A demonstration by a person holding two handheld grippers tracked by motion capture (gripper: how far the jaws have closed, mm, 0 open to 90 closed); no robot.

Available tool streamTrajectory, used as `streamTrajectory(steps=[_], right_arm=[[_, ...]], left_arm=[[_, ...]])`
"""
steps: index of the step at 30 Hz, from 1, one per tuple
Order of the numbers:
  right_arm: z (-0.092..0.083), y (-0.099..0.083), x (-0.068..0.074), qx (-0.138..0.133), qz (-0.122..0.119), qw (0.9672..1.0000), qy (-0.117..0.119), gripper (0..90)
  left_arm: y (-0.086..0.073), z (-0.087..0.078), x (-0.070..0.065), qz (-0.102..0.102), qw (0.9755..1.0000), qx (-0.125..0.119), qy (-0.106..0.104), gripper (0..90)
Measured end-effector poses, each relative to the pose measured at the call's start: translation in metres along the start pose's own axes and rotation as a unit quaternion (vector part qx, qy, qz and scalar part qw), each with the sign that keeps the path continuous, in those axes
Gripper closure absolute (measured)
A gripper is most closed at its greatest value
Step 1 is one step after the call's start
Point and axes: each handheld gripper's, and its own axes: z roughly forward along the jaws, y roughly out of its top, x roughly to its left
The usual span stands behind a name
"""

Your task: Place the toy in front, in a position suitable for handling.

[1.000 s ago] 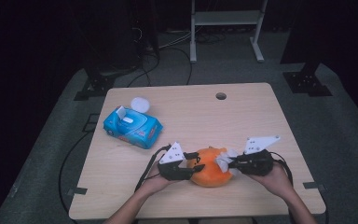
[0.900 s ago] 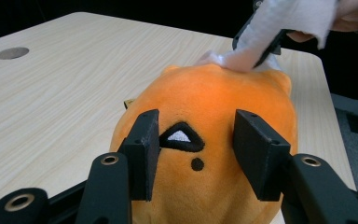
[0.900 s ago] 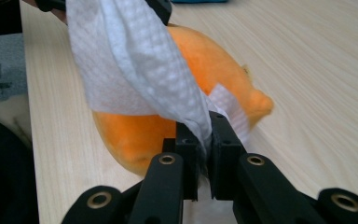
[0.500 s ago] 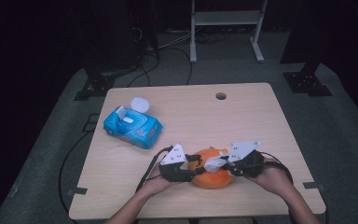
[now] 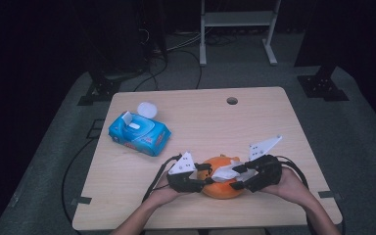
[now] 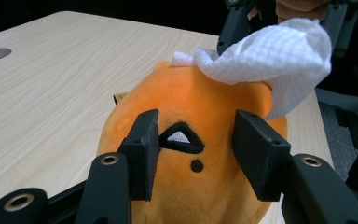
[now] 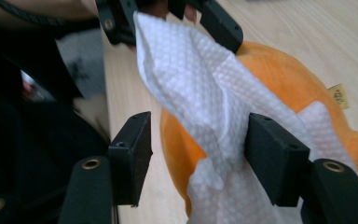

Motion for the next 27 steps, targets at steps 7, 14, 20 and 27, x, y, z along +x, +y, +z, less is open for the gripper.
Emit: streamTrajectory(steps=[7, 14, 20, 27], right_arm=[[0.003, -0.006, -0.013, -0.052, 0.077, 0.9956, 0.009, 59.1], [0.008, -0.010, -0.005, -0.048, 0.040, 0.9957, -0.069, 84.9], [0.005, -0.011, 0.008, -0.020, -0.037, 0.9911, -0.126, 86.7], [0.006, -0.012, 0.006, 0.011, -0.016, 0.9979, -0.061, 57.6]], left_arm=[[-0.001, 0.000, -0.001, 0.003, 1.0000, 0.002, 0.000, 50.4], [0.004, -0.006, 0.000, 0.018, 0.9997, -0.001, 0.013, 41.1], [-0.001, -0.001, 0.004, -0.002, 1.0000, 0.009, 0.002, 38.1], [0.000, 0.002, -0.002, 0.008, 0.9998, 0.015, -0.010, 40.5]])
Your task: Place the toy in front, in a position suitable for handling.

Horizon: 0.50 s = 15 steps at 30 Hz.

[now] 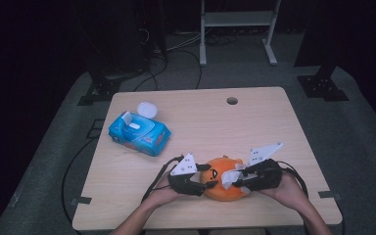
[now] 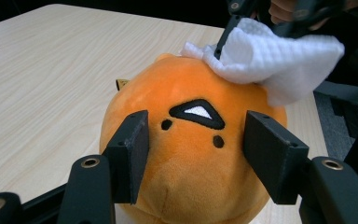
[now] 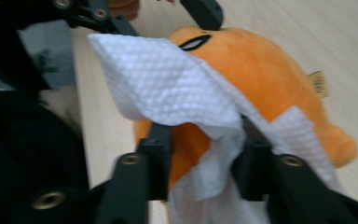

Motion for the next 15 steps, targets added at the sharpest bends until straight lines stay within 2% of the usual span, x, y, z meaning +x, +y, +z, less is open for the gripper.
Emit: streamTrajectory(steps=[1, 2, 4, 5, 6, 8, 11, 12, 13, 15], right_arm=[[0.000, 0.000, -0.001, 0.000, 0.006, 0.9999, 0.015, 52.8], [0.000, 0.000, -0.001, 0.000, 0.006, 0.9999, 0.015, 52.8], [0.000, 0.000, -0.002, 0.001, 0.016, 0.9993, 0.034, 47.2], [0.001, -0.001, -0.003, -0.002, 0.025, 0.9986, 0.047, 42.9], [0.001, -0.002, -0.007, -0.009, 0.042, 0.9965, 0.072, 40.5], [0.000, -0.003, -0.010, -0.016, 0.055, 0.9945, 0.088, 39.1], [0.001, -0.003, -0.012, -0.023, 0.075, 0.9924, 0.095, 40.2], [0.002, -0.002, -0.013, -0.029, 0.097, 0.9908, 0.091, 45.8], [0.002, -0.002, -0.013, -0.029, 0.097, 0.9908, 0.091, 45.8], [0.002, -0.002, -0.014, -0.043, 0.112, 0.9900, 0.075, 57.8]], left_arm=[[0.000, 0.000, 0.000, -0.002, 1.0000, -0.001, -0.001, 40.5], [0.000, 0.000, 0.000, -0.002, 1.0000, -0.001, -0.001, 40.4], [0.000, 0.000, -0.001, 0.000, 1.0000, 0.000, -0.002, 40.4], [-0.001, -0.001, 0.000, 0.002, 1.0000, 0.002, -0.003, 40.4], [-0.001, -0.001, 0.000, 0.002, 1.0000, 0.002, -0.004, 40.4], [-0.001, -0.001, -0.001, 0.002, 1.0000, 0.002, -0.003, 40.4], [-0.001, -0.001, -0.001, 0.003, 1.0000, 0.004, -0.003, 40.4], [-0.002, -0.001, 0.000, 0.003, 1.0000, 0.005, -0.003, 40.6], [-0.002, -0.001, 0.000, 0.003, 1.0000, 0.005, -0.003, 40.8], [-0.002, -0.002, -0.001, 0.004, 1.0000, 0.006, -0.004, 41.2]])
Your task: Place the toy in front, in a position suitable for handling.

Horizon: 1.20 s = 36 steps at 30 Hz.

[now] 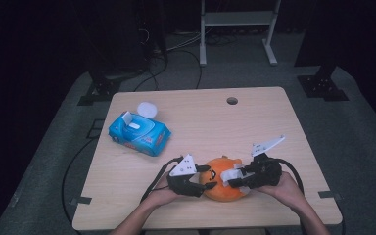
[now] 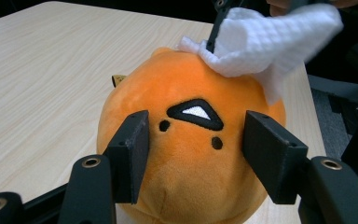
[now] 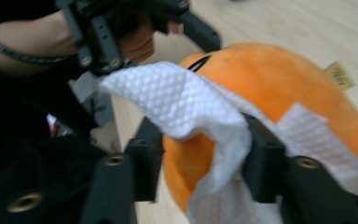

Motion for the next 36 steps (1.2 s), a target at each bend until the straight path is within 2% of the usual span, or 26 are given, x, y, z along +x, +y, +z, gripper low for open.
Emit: streamTrajectory(steps=[1, 2, 3, 4, 5, 6, 7, 8, 9, 10, 11, 12, 16, 18, 20, 22, 24, 26, 27, 28, 29, 32, 33, 35, 36], right_arm=[[0.000, 0.000, 0.000, 0.000, 0.000, 1.0000, 0.000, 57.8], [0.000, 0.000, 0.001, -0.003, 0.000, 0.9999, -0.012, 62.0], [0.001, 0.000, 0.005, -0.010, -0.016, 0.9989, -0.043, 76.6], [0.001, 0.000, 0.005, -0.010, -0.016, 0.9989, -0.043, 76.6], [0.001, 0.000, 0.008, -0.011, -0.030, 0.9975, -0.063, 79.6], [0.003, 0.000, 0.016, -0.015, -0.061, 0.9934, -0.096, 83.4], [0.004, 0.000, 0.018, -0.015, -0.069, 0.9919, -0.105, 84.4], [0.004, 0.000, 0.018, -0.015, -0.069, 0.9919, -0.105, 84.4], [0.005, -0.002, 0.022, -0.014, -0.094, 0.9879, -0.123, 85.4], [0.005, -0.002, 0.022, -0.014, -0.094, 0.9879, -0.123, 85.4], [0.001, -0.006, 0.021, -0.010, -0.101, 0.9857, -0.134, 85.7], [-0.001, -0.008, 0.019, -0.008, -0.102, 0.9849, -0.139, 85.7], [-0.012, -0.019, 0.013, -0.007, -0.087, 0.9821, -0.167, 85.8], [-0.015, -0.019, 0.015, -0.021, -0.087, 0.9831, -0.160, 85.8], [-0.012, -0.015, 0.021, -0.039, -0.105, 0.9849, -0.132, 85.7], [-0.004, -0.010, 0.028, -0.034, -0.128, 0.9836, -0.123, 85.5], [0.002, -0.008, 0.031, -0.028, -0.142, 0.9806, -0.131, 85.6], [0.002, -0.009, 0.030, -0.026, -0.141, 0.9810, -0.131, 85.6], [-0.001, -0.014, 0.024, -0.020, -0.137, 0.9797, -0.145, 85.7], [-0.001, -0.014, 0.024, -0.020, -0.137, 0.9797, -0.145, 85.7], [-0.007, -0.022, 0.015, -0.024, -0.117, 0.9813, -0.151, 85.7], [-0.013, -0.029, 0.008, -0.024, -0.103, 0.9816, -0.159, 85.7], [-0.018, -0.034, 0.007, -0.036, -0.091, 0.9832, -0.154, 85.7], [-0.017, -0.032, 0.013, -0.046, -0.107, 0.9829, -0.142, 85.7], [-0.017, -0.032, 0.013, -0.046, -0.107, 0.9829, -0.142, 85.7]], left_arm=[[0.000, 0.000, 0.000, 0.000, 1.0000, 0.000, 0.000, 41.4], [0.000, 0.000, 0.000, 0.001, 1.0000, 0.001, 0.000, 41.4], [-0.001, 0.000, 0.000, 0.000, 1.0000, 0.000, -0.001, 41.7], [-0.001, 0.000, 0.000, 0.000, 1.0000, 0.000, -0.001, 41.7], [-0.001, 0.001, -0.001, -0.002, 1.0000, -0.001, -0.001, 41.7], [-0.001, 0.001, 0.000, -0.002, 1.0000, 0.000, 0.000, 42.3], [-0.001, 0.001, 0.000, -0.003, 1.0000, 0.000, 0.001, 42.5], [-0.001, 0.001, 0.000, -0.004, 1.0000, 0.001, 0.000, 42.5], [-0.002, 0.001, 0.001, -0.005, 1.0000, 0.000, 0.000, 43.4], [-0.002, 0.001, 0.001, -0.005, 1.0000, 0.000, 0.000, 43.8], [-0.002, 0.001, 0.001, -0.005, 1.0000, 0.000, 0.001, 44.0], [-0.002, 0.002, 0.001, -0.006, 1.0000, -0.001, 0.003, 44.1], [-0.002, 0.002, 0.000, -0.005, 1.0000, -0.002, -0.001, 44.1], [-0.002, 0.004, -0.001, -0.003, 1.0000, -0.001, -0.002, 44.2], [-0.002, 0.005, -0.002, -0.003, 1.0000, 0.001, 0.001, 44.6], [-0.003, 0.004, -0.001, -0.005, 1.0000, 0.002, 0.003, 44.9], [-0.006, 0.003, 0.001, -0.009, 1.0000, 0.002, 0.004, 45.2], [-0.007, 0.002, 0.002, -0.014, 0.9999, 0.001, 0.004, 45.7], [-0.009, 0.001, 0.005, -0.020, 0.9998, 0.000, 0.008, 45.7], [-0.009, 0.001, 0.005, -0.020, 0.9998, 0.000, 0.008, 45.7], [-0.010, 0.000, 0.007, -0.026, 0.9996, -0.002, 0.007, 45.7], [-0.010, 0.000, 0.006, -0.025, 0.9996, -0.002, 0.008, 45.5], [-0.010, 0.001, 0.005, -0.025, 0.9996, -0.001, 0.011, 45.3], [-0.010, 0.002, 0.005, -0.033, 0.9993, -0.004, 0.014, 45.2], [-0.010, 0.002, 0.005, -0.033, 0.9993, -0.004, 0.014, 45.1]])
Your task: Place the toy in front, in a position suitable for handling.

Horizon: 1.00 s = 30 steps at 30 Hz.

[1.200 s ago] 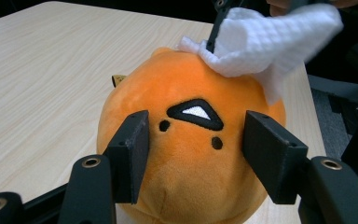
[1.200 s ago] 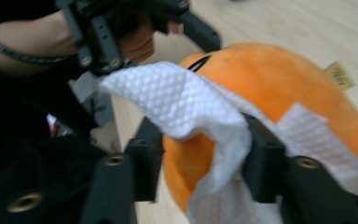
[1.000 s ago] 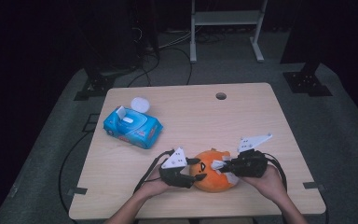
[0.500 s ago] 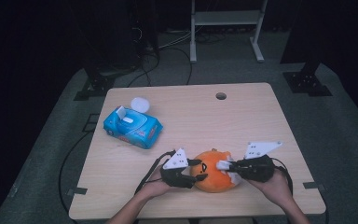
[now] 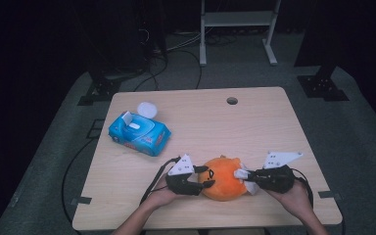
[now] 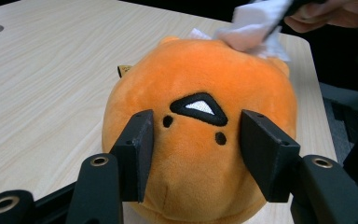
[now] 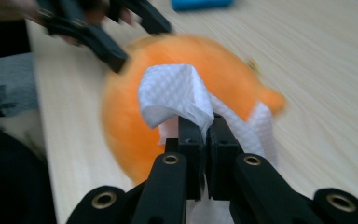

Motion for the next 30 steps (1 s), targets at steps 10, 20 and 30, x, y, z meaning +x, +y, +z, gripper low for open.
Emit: streamTrajectory(steps=[10, 20, 30], right_arm=[[0.003, -0.004, 0.005, 0.006, -0.018, 0.9998, 0.009, 85.6], [0.021, 0.015, 0.021, -0.019, -0.056, 0.9978, 0.031, 85.5], [0.004, 0.002, 0.006, -0.042, -0.020, 0.9989, -0.008, 85.5]], left_arm=[[-0.001, 0.000, 0.000, -0.005, 1.0000, -0.007, -0.001, 44.3], [0.000, 0.001, -0.001, 0.002, 1.0000, -0.003, 0.002, 44.6], [0.003, 0.005, -0.008, 0.009, 0.9999, -0.009, -0.002, 44.3]])
